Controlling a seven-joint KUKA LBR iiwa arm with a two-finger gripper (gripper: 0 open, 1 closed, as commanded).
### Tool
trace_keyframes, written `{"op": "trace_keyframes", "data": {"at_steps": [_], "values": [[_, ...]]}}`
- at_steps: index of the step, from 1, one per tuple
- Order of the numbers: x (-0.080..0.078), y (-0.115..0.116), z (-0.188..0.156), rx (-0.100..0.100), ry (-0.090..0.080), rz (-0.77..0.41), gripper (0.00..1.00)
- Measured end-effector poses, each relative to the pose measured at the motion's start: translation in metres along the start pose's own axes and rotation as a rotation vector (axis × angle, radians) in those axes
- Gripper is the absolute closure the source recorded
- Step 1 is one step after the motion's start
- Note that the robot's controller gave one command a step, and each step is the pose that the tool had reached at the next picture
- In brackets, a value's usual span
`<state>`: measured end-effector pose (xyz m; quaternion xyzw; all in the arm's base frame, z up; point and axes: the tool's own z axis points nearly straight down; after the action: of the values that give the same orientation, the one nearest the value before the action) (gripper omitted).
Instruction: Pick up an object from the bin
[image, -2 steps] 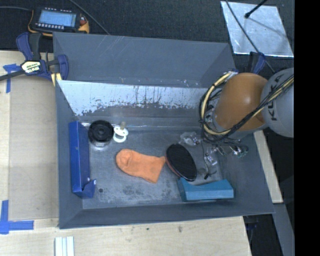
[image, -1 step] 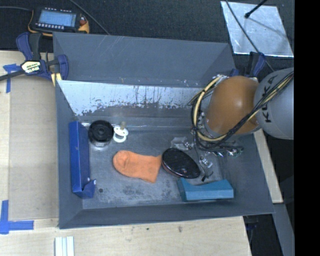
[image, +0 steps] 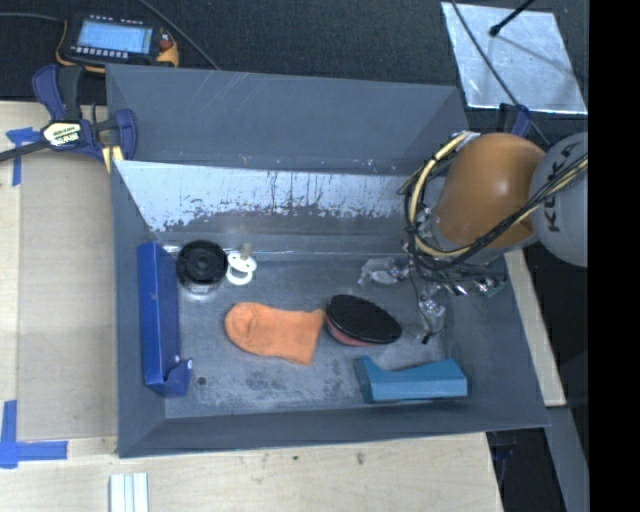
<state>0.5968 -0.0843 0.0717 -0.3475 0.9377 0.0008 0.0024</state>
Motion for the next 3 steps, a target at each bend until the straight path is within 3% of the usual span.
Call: {"op": "trace_keyframes", "data": {"at_steps": [1, 2, 3], "values": [[0.022, -0.021, 0.000, 0.005, 0.003, 0.080, 0.00], [-0.014, 0.004, 0.001, 0.003, 0.002, 0.067, 0.00], [-0.041, 0.017, 0.001, 0.002, 0.000, -0.055, 0.00]]}}
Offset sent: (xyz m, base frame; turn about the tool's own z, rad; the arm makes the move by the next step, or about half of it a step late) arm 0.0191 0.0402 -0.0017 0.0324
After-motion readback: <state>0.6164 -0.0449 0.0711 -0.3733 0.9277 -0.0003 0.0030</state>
